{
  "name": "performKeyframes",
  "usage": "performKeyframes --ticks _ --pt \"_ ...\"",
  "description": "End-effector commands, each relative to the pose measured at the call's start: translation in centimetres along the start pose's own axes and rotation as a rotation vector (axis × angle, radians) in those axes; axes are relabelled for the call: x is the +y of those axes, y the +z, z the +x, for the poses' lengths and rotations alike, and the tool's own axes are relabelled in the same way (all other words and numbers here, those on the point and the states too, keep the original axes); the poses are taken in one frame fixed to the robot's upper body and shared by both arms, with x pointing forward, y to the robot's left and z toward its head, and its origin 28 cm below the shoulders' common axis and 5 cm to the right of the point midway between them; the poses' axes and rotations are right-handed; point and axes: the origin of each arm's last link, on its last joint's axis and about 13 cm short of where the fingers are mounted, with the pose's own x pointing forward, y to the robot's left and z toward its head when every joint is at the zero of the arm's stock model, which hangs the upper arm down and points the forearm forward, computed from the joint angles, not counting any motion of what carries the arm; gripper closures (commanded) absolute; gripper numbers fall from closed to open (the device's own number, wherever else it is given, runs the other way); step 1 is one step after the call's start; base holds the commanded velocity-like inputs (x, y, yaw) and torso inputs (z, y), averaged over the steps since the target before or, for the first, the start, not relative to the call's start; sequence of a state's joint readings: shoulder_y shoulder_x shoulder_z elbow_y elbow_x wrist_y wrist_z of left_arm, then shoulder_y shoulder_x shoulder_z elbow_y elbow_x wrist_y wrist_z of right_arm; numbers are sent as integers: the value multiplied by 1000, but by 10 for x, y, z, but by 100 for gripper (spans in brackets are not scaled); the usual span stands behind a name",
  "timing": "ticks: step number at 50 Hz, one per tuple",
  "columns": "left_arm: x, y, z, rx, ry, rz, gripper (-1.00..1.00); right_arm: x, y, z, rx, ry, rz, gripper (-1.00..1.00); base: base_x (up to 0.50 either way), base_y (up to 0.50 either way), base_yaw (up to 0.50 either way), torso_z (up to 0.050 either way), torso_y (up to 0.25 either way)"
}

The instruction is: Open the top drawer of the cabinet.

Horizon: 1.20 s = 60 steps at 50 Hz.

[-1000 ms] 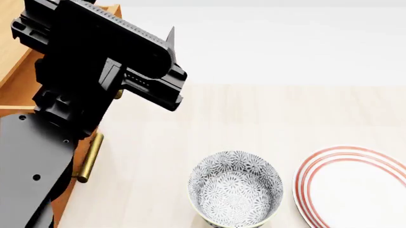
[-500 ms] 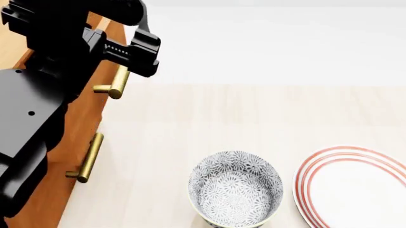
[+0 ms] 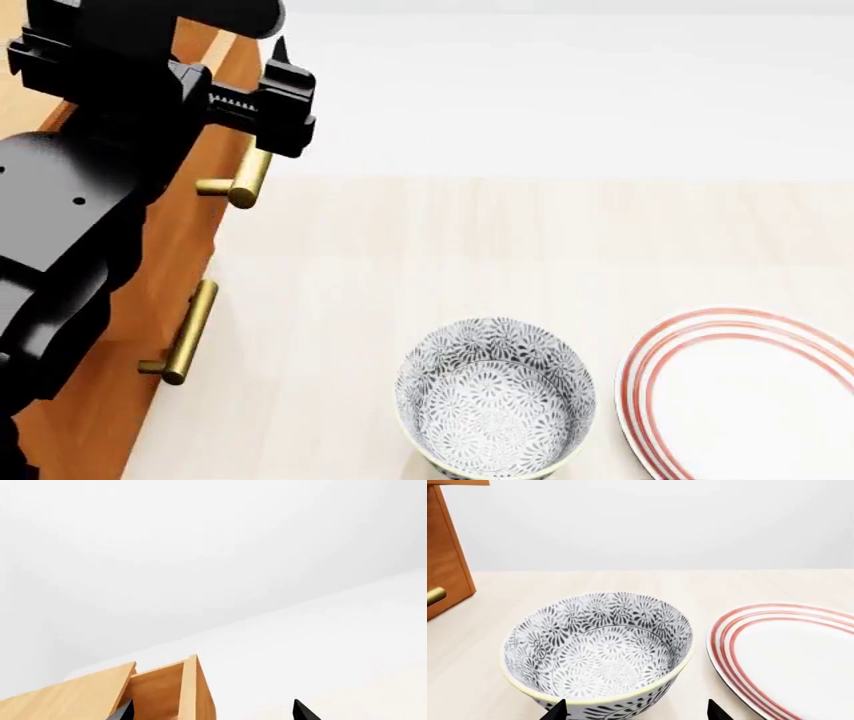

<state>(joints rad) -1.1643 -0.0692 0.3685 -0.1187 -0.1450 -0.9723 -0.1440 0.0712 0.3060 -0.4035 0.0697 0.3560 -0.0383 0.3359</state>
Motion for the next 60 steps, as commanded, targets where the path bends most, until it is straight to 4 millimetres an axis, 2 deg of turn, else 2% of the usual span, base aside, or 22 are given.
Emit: performKeyframes --ticks 1,20,37,40,46,60 --pt "0 -2 9 39 5 -62 -100 2 2 1 -10 8 4 -100 0 0 0 0 0" --pt "2 12 18 183 17 -221 -100 1 1 1 -9 7 2 -100 0 0 0 0 0" --pt "3 17 24 283 16 -291 -100 1 4 2 -10 -1 8 -100 0 0 0 0 0" --pt "5 21 27 301 62 -330 -100 0 3 3 -9 -4 11 -100 0 0 0 0 0" --pt "6 24 28 318 60 -363 -100 0 3 3 -8 -3 10 -100 0 0 0 0 0" --pt "6 44 25 363 47 -496 -100 1 2 2 -3 1 9 -100 0 0 0 0 0"
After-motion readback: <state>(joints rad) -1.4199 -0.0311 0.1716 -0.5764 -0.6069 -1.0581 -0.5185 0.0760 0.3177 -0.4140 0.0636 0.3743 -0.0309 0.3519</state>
